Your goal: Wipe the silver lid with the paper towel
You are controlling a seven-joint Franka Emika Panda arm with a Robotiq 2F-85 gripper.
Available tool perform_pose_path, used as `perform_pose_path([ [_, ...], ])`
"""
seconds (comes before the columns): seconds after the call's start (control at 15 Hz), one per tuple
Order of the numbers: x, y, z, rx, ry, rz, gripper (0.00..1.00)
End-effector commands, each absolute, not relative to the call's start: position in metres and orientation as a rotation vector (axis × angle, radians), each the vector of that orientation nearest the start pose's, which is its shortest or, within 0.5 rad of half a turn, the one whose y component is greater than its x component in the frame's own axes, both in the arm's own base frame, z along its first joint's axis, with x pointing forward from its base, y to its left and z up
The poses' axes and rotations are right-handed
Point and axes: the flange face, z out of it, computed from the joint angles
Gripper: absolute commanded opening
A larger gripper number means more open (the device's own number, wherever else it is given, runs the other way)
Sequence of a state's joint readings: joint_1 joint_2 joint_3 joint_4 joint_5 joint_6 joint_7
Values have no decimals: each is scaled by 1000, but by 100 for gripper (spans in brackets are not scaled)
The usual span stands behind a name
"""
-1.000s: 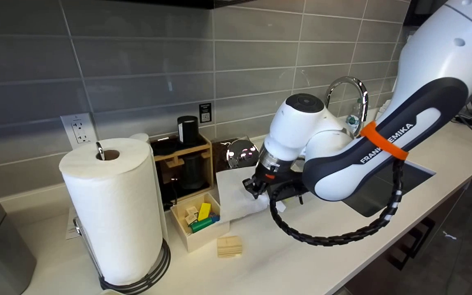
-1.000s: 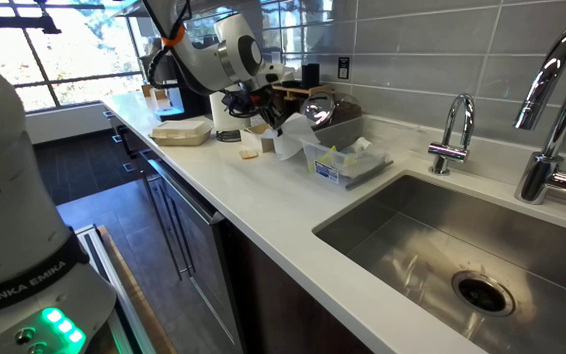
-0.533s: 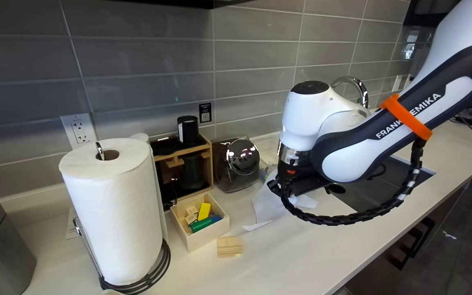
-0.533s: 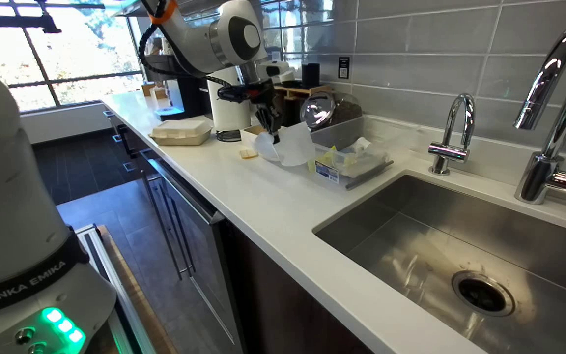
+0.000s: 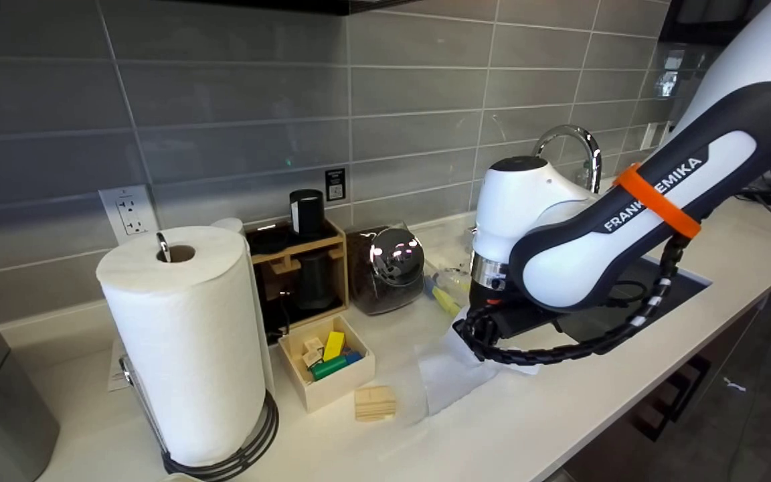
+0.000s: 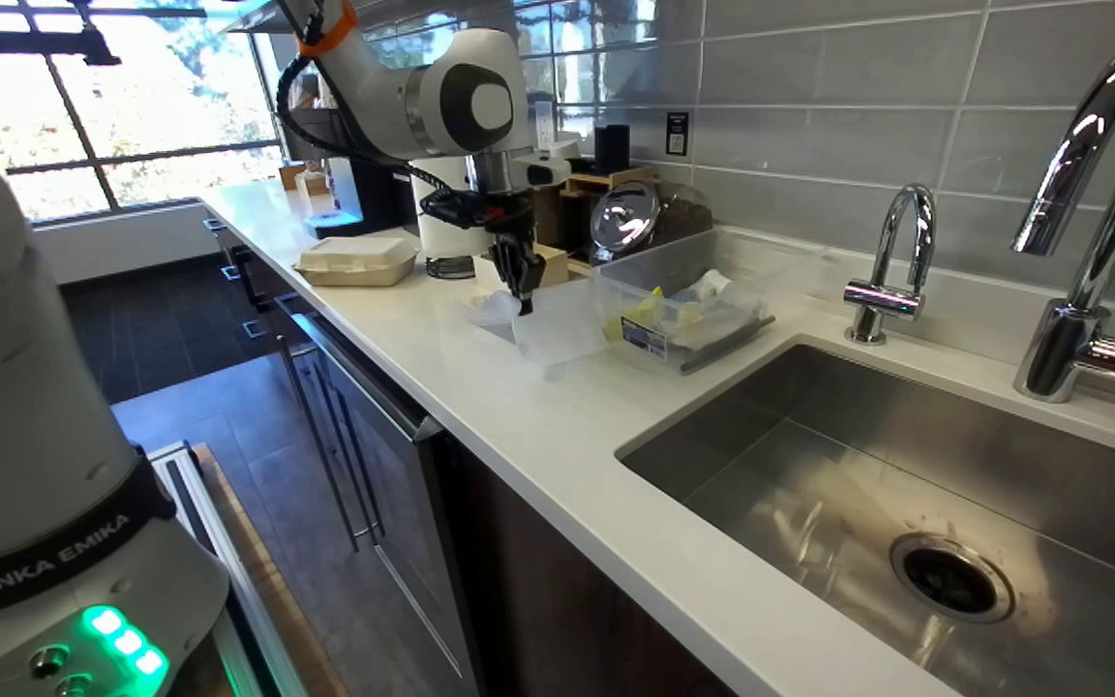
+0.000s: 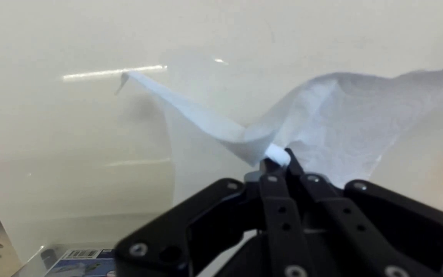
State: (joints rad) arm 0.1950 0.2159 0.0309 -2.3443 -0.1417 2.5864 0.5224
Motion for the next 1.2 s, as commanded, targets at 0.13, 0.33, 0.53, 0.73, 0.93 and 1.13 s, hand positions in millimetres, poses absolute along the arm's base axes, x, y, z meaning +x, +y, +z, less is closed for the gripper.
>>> perform_pose_path([
  [0.13,495,119,272,-3167,278,-14,56],
  [0.33,487,116,305,-3208,254,-18,78],
  [0.53,484,115,345,-3250,255,-97,100],
  [0.73,483,110,394,-3282,267,-264,100],
  [0.93,491,111,402,-3254,246,-313,100],
  [1.13,486,111,427,-3236,246,-392,100],
])
